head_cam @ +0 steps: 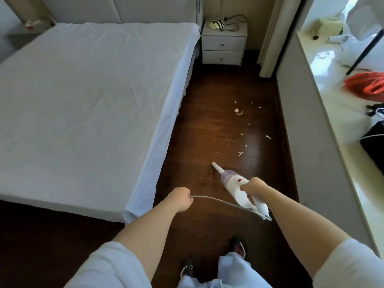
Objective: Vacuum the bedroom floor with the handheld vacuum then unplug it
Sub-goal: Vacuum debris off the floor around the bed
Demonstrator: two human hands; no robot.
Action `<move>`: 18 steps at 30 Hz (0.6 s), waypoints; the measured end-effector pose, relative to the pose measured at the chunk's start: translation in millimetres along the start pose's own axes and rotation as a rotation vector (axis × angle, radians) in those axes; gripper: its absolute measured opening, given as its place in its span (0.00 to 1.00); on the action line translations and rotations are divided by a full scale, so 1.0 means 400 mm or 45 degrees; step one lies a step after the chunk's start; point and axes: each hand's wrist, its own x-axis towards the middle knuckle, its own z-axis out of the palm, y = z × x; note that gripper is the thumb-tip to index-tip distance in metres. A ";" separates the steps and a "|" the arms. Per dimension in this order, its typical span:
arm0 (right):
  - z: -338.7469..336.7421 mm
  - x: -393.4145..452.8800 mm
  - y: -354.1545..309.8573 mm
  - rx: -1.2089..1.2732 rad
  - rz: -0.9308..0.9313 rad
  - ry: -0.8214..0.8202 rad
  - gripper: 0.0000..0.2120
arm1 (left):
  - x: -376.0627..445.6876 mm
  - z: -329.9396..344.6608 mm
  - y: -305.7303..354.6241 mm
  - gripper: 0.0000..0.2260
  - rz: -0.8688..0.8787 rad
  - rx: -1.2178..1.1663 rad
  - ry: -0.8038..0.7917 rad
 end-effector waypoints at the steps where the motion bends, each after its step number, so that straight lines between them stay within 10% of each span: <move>1: -0.001 -0.001 0.009 0.014 -0.033 0.023 0.16 | 0.003 0.001 0.008 0.10 0.015 0.008 0.001; 18: -0.134 0.003 0.141 0.164 0.098 0.206 0.15 | 0.051 -0.006 0.152 0.10 0.138 0.015 -0.029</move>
